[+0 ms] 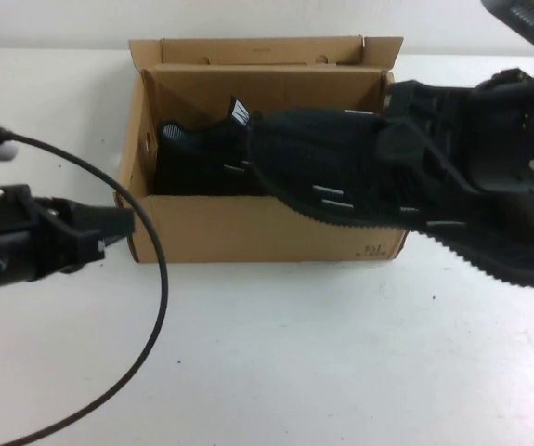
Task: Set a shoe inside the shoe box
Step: Place the shoe in the shoe box
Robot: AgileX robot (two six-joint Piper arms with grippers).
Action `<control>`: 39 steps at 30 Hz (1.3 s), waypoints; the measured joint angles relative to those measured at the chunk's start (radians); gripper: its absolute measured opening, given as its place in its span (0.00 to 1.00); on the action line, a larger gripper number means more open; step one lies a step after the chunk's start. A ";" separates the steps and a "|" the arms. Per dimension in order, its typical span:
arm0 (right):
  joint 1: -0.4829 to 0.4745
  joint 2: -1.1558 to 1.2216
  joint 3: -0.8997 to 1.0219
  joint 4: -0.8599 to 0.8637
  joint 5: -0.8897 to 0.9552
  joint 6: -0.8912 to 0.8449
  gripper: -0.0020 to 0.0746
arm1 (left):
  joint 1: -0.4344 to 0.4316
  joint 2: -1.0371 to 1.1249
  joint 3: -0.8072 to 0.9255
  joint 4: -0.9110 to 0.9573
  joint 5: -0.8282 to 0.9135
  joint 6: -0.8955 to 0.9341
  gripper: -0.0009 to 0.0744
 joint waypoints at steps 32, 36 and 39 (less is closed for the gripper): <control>-0.141 0.701 -0.592 0.559 0.177 -0.761 0.03 | 0.000 -0.496 -0.087 0.487 -0.019 -0.096 0.01; -0.141 0.745 -0.594 0.589 0.154 -0.775 0.03 | 0.000 -0.496 -0.087 0.487 -0.019 -0.096 0.01; -0.141 0.771 -0.594 0.634 0.150 -0.830 0.03 | 0.000 -0.496 -0.087 0.487 -0.019 -0.104 0.01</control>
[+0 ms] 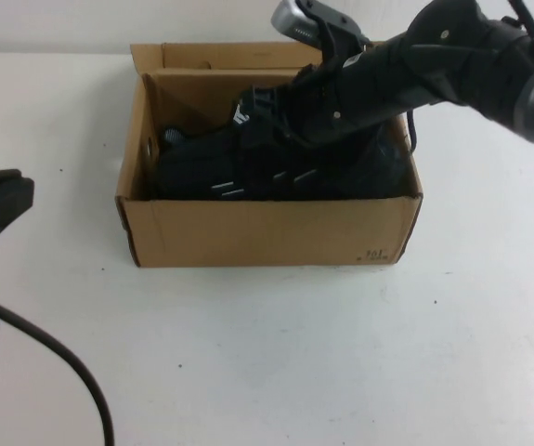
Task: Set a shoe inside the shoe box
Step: Place the shoe in the shoe box
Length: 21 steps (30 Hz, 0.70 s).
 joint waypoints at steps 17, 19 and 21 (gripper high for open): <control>0.000 0.115 -0.001 0.170 0.017 -0.109 0.03 | 0.000 0.000 0.000 0.002 0.000 -0.022 0.01; 0.000 0.122 -0.001 0.170 0.020 -0.109 0.03 | 0.000 0.000 0.000 0.002 0.000 -0.022 0.01; 0.000 0.123 -0.001 0.162 0.020 -0.109 0.03 | 0.000 0.000 0.000 0.002 0.000 -0.022 0.01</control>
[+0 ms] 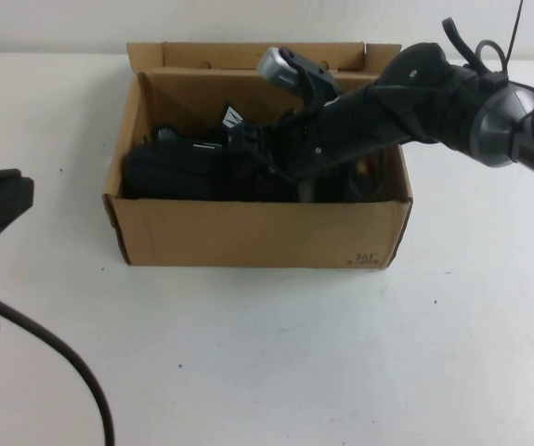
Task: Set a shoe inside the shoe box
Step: Place the shoe in the shoe box
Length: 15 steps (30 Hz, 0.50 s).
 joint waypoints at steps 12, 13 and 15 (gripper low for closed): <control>-0.027 0.000 -0.002 -0.008 0.056 0.017 0.03 | 0.000 0.000 0.000 0.000 0.000 -0.002 0.01; -0.029 0.000 -0.002 -0.008 0.058 0.017 0.03 | 0.000 0.000 0.000 0.000 0.000 -0.002 0.01; -0.029 0.000 -0.002 -0.008 0.064 0.017 0.03 | 0.000 0.000 0.000 -0.002 -0.002 -0.005 0.01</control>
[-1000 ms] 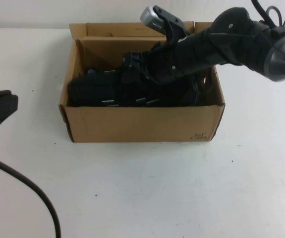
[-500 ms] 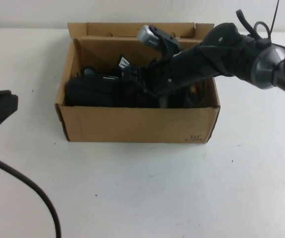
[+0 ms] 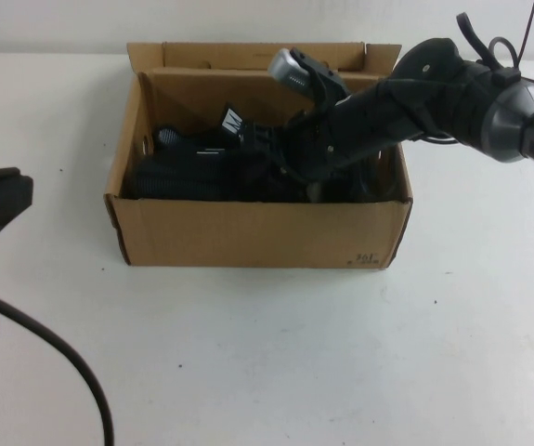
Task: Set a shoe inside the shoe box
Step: Place the shoe in the shoe box
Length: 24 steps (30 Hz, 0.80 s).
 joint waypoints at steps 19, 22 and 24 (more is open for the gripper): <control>-0.001 0.000 -0.002 -0.049 0.054 0.057 0.03 | 0.000 0.000 0.000 -0.005 -0.004 -0.020 0.01; -0.001 0.000 -0.006 -0.075 0.060 0.069 0.03 | 0.000 0.000 0.000 -0.005 -0.004 -0.023 0.01; -0.001 0.000 -0.006 -0.078 0.062 0.071 0.03 | 0.000 0.000 0.000 -0.005 -0.004 -0.025 0.01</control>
